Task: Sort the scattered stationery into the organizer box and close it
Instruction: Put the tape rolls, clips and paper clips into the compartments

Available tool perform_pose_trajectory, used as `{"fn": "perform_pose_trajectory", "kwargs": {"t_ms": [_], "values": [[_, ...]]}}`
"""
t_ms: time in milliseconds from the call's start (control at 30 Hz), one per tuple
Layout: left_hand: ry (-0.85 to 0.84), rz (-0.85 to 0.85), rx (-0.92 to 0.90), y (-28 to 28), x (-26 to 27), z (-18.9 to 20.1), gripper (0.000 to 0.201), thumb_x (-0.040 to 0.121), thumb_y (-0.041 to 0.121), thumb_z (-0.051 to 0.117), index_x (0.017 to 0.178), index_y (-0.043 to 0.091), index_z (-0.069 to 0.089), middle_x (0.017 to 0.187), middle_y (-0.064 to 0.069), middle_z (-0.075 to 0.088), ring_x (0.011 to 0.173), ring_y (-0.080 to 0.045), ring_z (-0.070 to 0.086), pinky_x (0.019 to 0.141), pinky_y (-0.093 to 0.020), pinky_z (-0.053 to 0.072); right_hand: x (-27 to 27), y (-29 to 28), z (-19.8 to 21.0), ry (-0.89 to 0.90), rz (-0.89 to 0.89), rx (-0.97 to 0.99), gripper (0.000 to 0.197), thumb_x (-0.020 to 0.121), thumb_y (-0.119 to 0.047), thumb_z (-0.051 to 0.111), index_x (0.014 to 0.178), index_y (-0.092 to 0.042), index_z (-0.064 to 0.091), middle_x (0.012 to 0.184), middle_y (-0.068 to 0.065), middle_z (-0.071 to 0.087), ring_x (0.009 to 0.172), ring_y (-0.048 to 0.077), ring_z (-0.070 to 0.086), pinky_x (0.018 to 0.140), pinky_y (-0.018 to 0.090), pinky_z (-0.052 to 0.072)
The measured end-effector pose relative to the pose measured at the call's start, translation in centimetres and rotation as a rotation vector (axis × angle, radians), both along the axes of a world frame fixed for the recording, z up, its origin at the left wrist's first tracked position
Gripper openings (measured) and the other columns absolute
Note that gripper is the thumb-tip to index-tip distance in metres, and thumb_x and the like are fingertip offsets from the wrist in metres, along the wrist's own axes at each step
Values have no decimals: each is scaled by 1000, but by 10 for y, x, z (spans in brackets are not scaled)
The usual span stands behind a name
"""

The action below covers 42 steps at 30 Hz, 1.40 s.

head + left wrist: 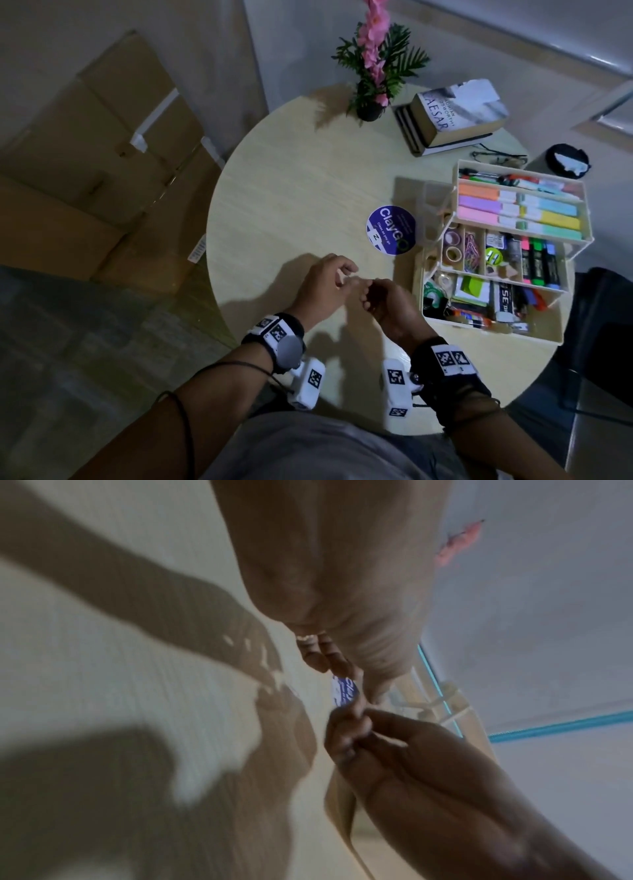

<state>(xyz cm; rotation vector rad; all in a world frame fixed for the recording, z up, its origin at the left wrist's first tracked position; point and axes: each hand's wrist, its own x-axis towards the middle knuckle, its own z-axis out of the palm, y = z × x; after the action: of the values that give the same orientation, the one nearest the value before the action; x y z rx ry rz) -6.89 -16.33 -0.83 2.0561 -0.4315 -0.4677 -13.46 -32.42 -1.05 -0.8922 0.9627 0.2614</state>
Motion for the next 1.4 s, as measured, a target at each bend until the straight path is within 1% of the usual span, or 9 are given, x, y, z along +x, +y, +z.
{"fn": "perform_pose_trajectory", "kwargs": {"t_ms": [167,300,433,533,800,900,1000,1133,1400], "values": [[-96,-231,375,14,18,-24,55,84,16,84,135,19,63,122,-3,57,114,-25,55,99,-41,51,-27,-16,10,24,92,-270,19,103,4,50,98,1,69,81,14,66,73,26,66,74,31,55],[-246,-329,468,0,16,-18,43,92,29,77,133,19,67,120,0,60,113,-22,55,95,-32,46,-45,-23,14,-3,194,-320,14,100,13,54,104,6,64,89,20,68,74,26,69,67,22,61],[-214,-267,500,-16,17,-15,16,98,19,68,111,15,78,112,-5,69,104,-25,66,78,-20,38,-59,-33,18,-50,306,-368,13,100,16,54,107,11,64,94,26,70,71,23,75,69,24,62],[-186,-255,597,-22,18,-10,13,98,15,65,97,14,78,107,-5,72,100,-26,69,74,-24,38,-64,-48,30,-90,387,-424,16,100,16,51,106,6,62,95,26,72,75,26,77,73,29,64],[-248,-276,829,-40,1,-7,20,102,15,47,118,11,58,122,-11,60,105,-29,60,76,-36,40,-53,-112,72,-140,310,-567,12,101,10,57,104,3,67,93,19,78,82,22,78,74,30,65],[-234,-322,889,-47,-6,-3,26,101,13,51,126,8,54,132,-12,53,121,-29,58,95,-38,48,-48,-136,79,-143,269,-619,10,100,7,61,103,0,68,91,13,79,84,24,78,83,36,64],[-174,-254,764,-60,-6,4,15,100,11,55,113,8,62,119,-13,65,114,-32,65,91,-39,51,-42,-162,82,-144,311,-791,13,101,8,59,101,-1,69,93,15,78,80,15,78,78,34,65],[-30,7,285,-107,-11,28,14,96,8,65,85,17,63,83,0,69,80,-23,68,70,-36,56,-27,-181,84,-140,412,-1003,19,98,8,57,103,-6,70,86,-3,75,70,4,72,63,19,58],[59,175,-12,-224,-27,77,6,90,19,80,90,19,74,78,13,69,72,4,65,61,-12,49,-16,-194,82,-122,462,-1130,17,90,-10,77,106,-6,79,89,9,80,72,16,73,65,27,60]]}}
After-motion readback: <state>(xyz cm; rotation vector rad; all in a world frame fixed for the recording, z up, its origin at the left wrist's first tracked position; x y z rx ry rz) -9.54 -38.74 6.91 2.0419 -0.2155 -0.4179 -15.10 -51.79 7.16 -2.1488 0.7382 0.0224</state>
